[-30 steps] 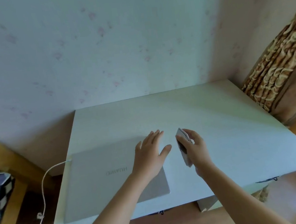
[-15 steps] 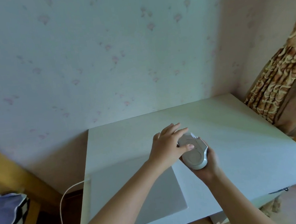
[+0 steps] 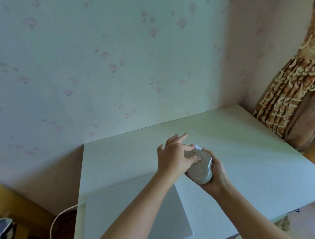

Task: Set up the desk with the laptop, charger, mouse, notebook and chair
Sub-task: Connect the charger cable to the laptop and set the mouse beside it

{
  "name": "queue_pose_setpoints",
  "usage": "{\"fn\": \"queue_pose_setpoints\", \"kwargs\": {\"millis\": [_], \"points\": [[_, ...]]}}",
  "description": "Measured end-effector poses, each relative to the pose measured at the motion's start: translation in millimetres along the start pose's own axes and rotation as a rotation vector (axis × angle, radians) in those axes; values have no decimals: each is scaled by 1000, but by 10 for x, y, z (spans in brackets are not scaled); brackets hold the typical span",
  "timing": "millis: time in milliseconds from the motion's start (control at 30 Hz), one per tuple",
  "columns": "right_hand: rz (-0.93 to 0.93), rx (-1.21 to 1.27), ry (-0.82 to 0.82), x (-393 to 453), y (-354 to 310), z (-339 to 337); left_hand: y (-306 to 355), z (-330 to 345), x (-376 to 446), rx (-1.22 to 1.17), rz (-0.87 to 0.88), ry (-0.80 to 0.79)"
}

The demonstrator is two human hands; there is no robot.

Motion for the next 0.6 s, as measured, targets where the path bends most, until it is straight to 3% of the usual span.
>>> {"fn": "queue_pose_setpoints", "kwargs": {"millis": [133,233,433,600], "points": [[-17,-82,-28,68,22,-68,-113,137,2,62,50,60],[-111,-342,-7,171,-22,-138,-314,216,-46,90,35,118],[-355,-928,363,337,-39,-289,-670,450,-193,287,68,165],[-454,-1522,445,498,69,-595,-984,721,-446,352,2,-20]]}}
Point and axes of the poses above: each hand's wrist, its own x-axis towards the middle knuckle, its own z-axis out of the palm, y = z × x, the point moved 3 cm from there along x, towards the middle knuckle, and after that the axes turned 7 degrees about y, right-handed, at the moved point
